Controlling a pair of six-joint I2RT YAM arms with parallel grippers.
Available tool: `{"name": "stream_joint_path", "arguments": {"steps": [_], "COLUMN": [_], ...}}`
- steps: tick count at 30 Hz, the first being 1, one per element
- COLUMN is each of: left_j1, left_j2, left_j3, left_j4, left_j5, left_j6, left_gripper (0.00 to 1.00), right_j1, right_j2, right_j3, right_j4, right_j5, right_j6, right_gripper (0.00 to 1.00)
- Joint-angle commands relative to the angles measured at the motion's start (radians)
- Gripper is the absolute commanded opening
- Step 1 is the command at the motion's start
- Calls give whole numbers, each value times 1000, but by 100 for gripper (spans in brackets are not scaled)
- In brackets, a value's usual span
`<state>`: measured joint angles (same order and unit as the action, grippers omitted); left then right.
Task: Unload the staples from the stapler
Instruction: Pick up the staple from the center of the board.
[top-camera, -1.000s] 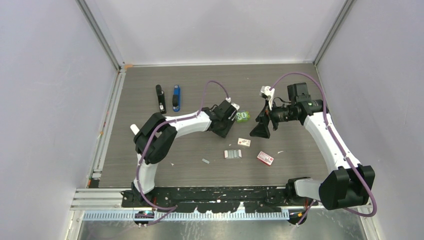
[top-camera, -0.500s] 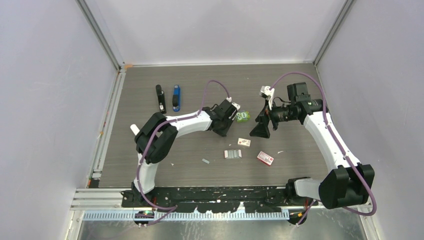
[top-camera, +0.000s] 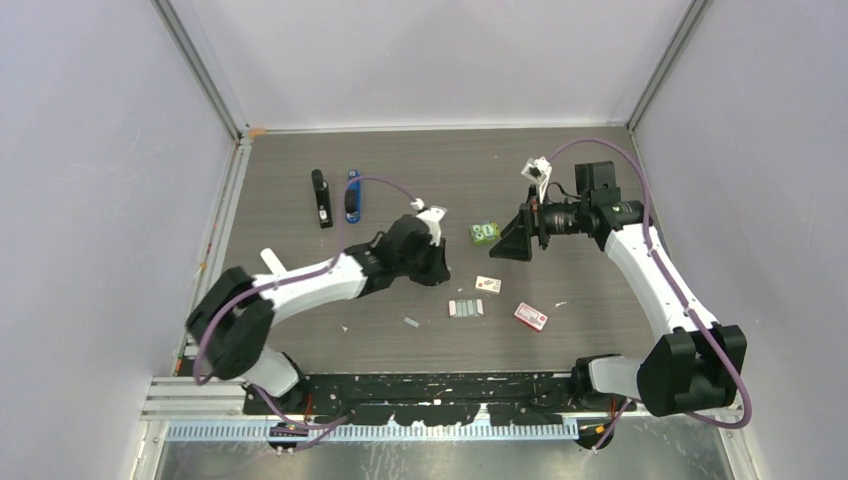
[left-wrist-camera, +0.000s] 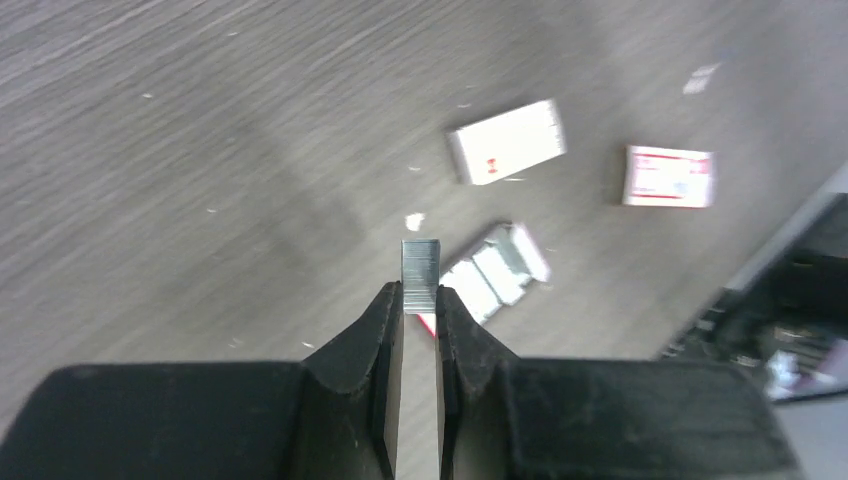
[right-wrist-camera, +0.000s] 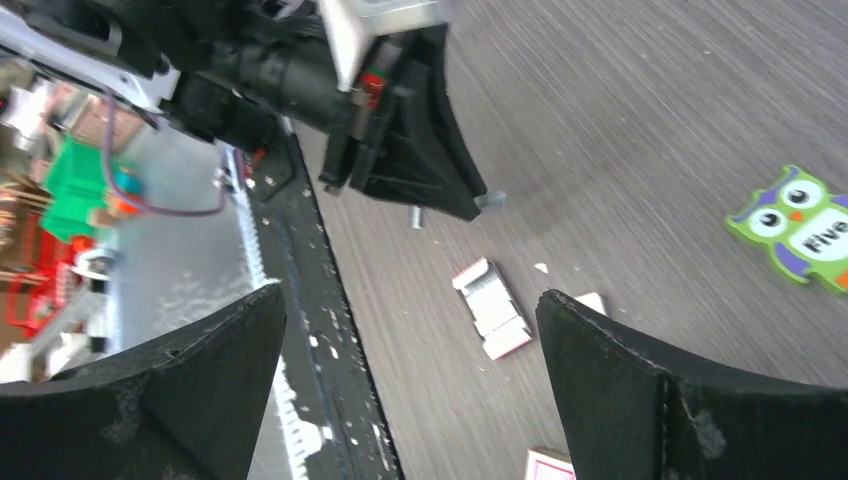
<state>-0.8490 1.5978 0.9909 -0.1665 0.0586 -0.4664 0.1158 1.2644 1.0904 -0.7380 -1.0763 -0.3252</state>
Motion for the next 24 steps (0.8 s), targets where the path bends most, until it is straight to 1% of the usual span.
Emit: {"name": "stream_joint_path", "arguments": {"steps": [1, 3, 7, 10, 12, 16, 19, 24], "left_j1": [-1, -1, -1, -1, -1, -1, -1, -2], "left_j2": [-188, -237, -274, -255, -231, -158, -99, -78], "left_j3": [-204, -314, -490, -570, -594, -591, -588, -565], "left_j4": [423, 609, 974, 1212, 1326, 1469, 1587, 1598], "left_j5": [137, 164, 194, 194, 190, 205, 197, 212], "left_j6": [-254, -350, -520, -607, -647, -718, -769, -786], "left_gripper": [6, 6, 6, 6, 6, 6, 6, 6], "right_j1": [8, 20, 35, 51, 70, 112, 146, 149], "right_j2": [-59, -81, -77, -61, -48, -10, -5, -15], "right_j3": [-95, -143, -186, -226, -251, -254, -256, -256], "right_j4": [382, 523, 716, 854, 894, 907, 909, 909], "right_j5": [-115, -98, -94, -97, -101, -113, -117, -117], "right_j6": [445, 601, 877, 1012, 1030, 1028, 1018, 1014], "right_gripper": [100, 99, 99, 93, 86, 68, 66, 66]}}
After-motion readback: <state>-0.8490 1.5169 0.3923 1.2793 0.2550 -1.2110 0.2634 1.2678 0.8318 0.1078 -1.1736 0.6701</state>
